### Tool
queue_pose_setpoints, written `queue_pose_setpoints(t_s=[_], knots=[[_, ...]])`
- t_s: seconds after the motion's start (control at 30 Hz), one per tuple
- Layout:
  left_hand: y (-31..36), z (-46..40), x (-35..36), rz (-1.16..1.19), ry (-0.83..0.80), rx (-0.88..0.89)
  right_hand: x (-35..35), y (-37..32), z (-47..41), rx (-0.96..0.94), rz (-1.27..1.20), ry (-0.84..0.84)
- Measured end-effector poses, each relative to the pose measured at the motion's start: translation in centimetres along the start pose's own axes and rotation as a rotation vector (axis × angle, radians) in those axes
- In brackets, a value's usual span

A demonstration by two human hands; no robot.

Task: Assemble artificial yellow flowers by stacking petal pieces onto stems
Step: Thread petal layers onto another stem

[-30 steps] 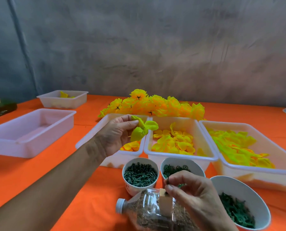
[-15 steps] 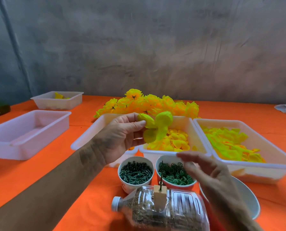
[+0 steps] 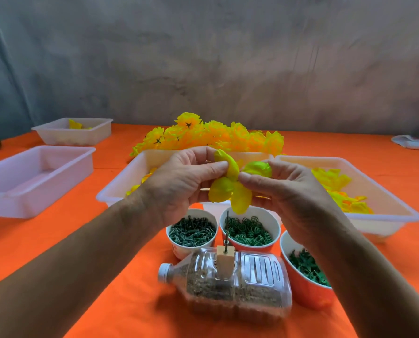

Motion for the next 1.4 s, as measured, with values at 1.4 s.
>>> queue_pose_setpoints(t_s=[1.4], knots=[[-4.1, 1.7, -1.3, 0.038, 0.059, -0.485, 0.8, 3.0, 0.2, 0.540, 0.014, -0.081]])
Point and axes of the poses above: each hand's wrist, its own z-axis away from the middle knuckle, its own x-axis out of the palm, y = z × x, the point moved 2 cm from there along -z, towards the middle knuckle, and after that the axes turned 1 degree about z, right-handed, at the moved point
